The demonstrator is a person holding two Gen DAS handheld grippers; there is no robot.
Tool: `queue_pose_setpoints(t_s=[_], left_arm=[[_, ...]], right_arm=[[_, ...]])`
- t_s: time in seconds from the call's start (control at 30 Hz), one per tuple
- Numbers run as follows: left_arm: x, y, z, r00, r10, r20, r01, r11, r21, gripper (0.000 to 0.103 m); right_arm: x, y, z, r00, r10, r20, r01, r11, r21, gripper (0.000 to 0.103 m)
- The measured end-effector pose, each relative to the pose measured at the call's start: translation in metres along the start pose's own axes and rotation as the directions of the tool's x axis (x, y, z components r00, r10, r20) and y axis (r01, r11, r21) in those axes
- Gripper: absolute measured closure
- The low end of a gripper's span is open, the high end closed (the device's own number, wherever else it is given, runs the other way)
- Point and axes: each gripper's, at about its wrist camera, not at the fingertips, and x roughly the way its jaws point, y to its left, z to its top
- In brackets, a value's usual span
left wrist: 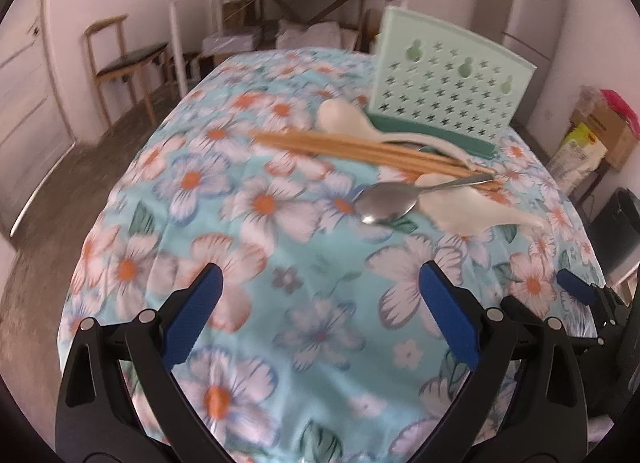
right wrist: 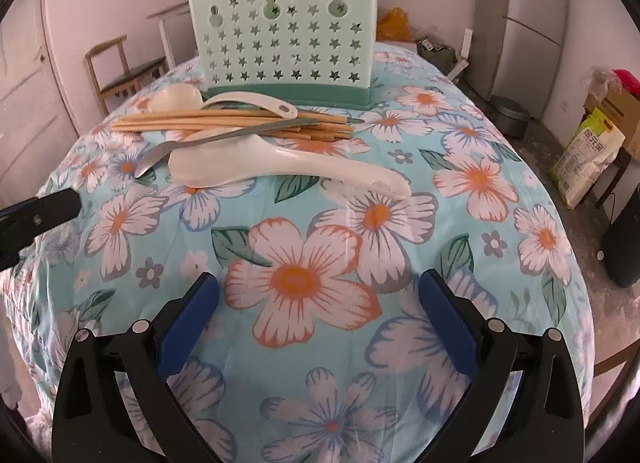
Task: Organize utensils
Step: 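Reach the left tool to the metal spoon and close on its handle, then lift the metal spoon off the table with the left tool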
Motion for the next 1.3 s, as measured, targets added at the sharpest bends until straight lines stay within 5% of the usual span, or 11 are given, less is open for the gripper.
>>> queue_pose_setpoints(t_s=[0.13, 0.23, 0.37, 0.57, 0.9, 1.03, 1.17, 1.3], left_arm=[[0.004, -0.014, 0.006, 0.998, -0.008, 0.063, 0.001, 0.993, 0.12, 0.011], [0.016, -0.024, 0.011, 0.999, -0.009, 0.048, -0.001, 0.978, 0.208, 0.032], [0.04, -0.03, 0.018, 1.0, -0.018, -0.011, 0.02, 0.96, 0.28, 0.045], [0.06, -0.053, 0.021, 0.999, 0.026, -0.024, -0.011, 0.883, 0.468, 0.049], [0.062, -0.079, 0.012, 0.999, 0.043, 0.013, -0.042, 0.79, 0.612, 0.096], [0.046, -0.083, 0.004, 0.998, 0.057, 0.021, -0.057, 0.752, 0.657, 0.101], [0.021, -0.076, 0.0, 0.999, -0.007, -0.048, 0.036, 0.774, 0.633, 0.101], [0.006, -0.049, 0.002, 0.985, -0.072, -0.156, 0.141, 0.856, 0.497, 0.101]], right_arm=[[-0.01, 0.004, -0.009, 0.999, -0.001, 0.046, 0.0, 1.0, 0.009, 0.006], [-0.016, 0.003, -0.018, 0.997, 0.006, 0.081, -0.007, 1.0, 0.013, 0.006], [-0.011, -0.003, -0.017, 0.995, 0.016, 0.096, -0.017, 1.0, 0.009, 0.006], [-0.008, -0.005, -0.016, 0.994, 0.03, 0.109, -0.03, 1.0, 0.003, 0.006], [-0.008, -0.005, -0.017, 0.993, 0.035, 0.114, -0.035, 0.999, 0.001, 0.006], [-0.007, -0.005, -0.018, 0.993, 0.034, 0.114, -0.035, 0.999, 0.002, 0.006], [-0.007, -0.005, -0.017, 0.993, 0.034, 0.115, -0.035, 0.999, 0.002, 0.006], [-0.007, -0.005, -0.018, 0.993, 0.034, 0.115, -0.034, 0.999, 0.002, 0.006]])
